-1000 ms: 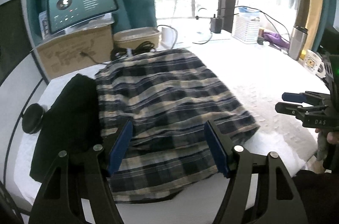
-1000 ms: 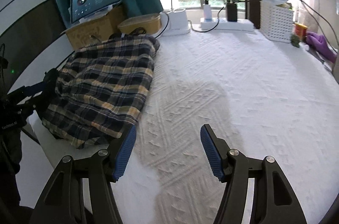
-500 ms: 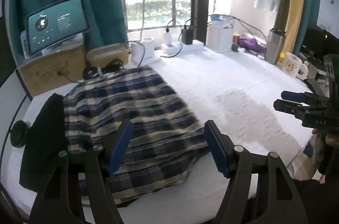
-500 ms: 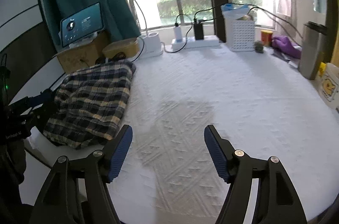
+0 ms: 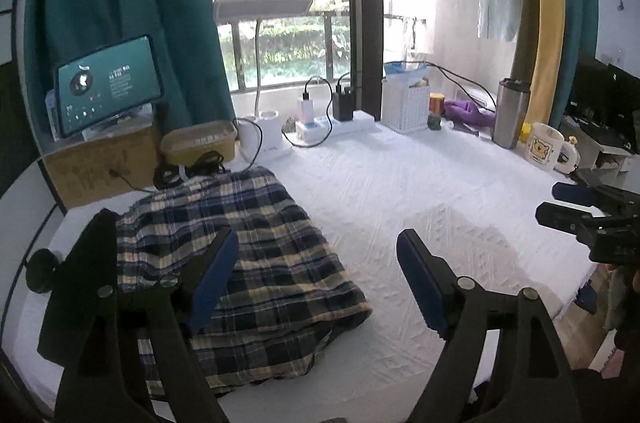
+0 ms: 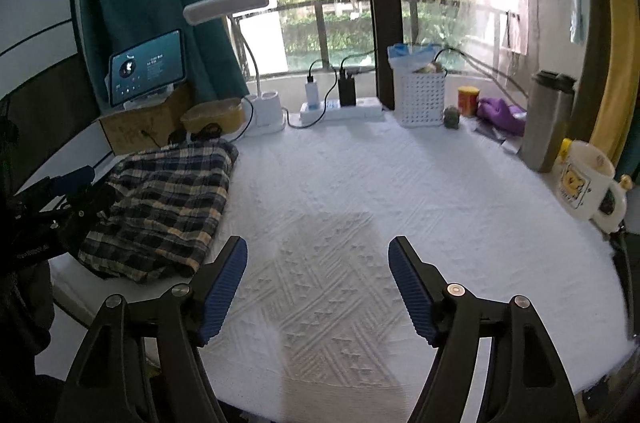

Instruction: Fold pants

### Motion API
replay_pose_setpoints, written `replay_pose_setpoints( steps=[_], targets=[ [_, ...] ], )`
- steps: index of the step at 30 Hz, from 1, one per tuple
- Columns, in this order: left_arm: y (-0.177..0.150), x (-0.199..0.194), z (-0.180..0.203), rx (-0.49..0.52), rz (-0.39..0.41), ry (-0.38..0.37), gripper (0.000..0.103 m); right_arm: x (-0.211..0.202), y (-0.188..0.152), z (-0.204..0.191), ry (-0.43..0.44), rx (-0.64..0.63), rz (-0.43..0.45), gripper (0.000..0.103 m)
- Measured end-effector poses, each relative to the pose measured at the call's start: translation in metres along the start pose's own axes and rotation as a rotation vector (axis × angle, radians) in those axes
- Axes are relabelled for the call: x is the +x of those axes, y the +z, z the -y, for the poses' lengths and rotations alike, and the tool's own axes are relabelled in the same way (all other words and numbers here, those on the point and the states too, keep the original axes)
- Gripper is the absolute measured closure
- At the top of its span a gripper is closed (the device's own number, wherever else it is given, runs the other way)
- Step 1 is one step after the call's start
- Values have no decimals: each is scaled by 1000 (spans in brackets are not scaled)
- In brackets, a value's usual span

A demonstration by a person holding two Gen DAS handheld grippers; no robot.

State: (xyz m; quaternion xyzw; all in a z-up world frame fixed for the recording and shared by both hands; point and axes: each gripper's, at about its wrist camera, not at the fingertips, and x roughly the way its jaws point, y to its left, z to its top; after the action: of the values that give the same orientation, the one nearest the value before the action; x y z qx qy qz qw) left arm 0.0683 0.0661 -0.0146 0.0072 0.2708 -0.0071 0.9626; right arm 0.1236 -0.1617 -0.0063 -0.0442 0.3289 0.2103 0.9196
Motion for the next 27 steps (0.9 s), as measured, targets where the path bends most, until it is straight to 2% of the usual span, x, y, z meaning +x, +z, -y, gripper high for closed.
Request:
replay_pose_setpoints(
  steps=[14,27],
  targets=[
    [21,-29,9,16,80,-9,20,-43,13,-5,-33,-28,99,24],
    [31,-61,9,-5,206,-24,20,-81,19,-7,-66,-38,188,20]
  ],
)
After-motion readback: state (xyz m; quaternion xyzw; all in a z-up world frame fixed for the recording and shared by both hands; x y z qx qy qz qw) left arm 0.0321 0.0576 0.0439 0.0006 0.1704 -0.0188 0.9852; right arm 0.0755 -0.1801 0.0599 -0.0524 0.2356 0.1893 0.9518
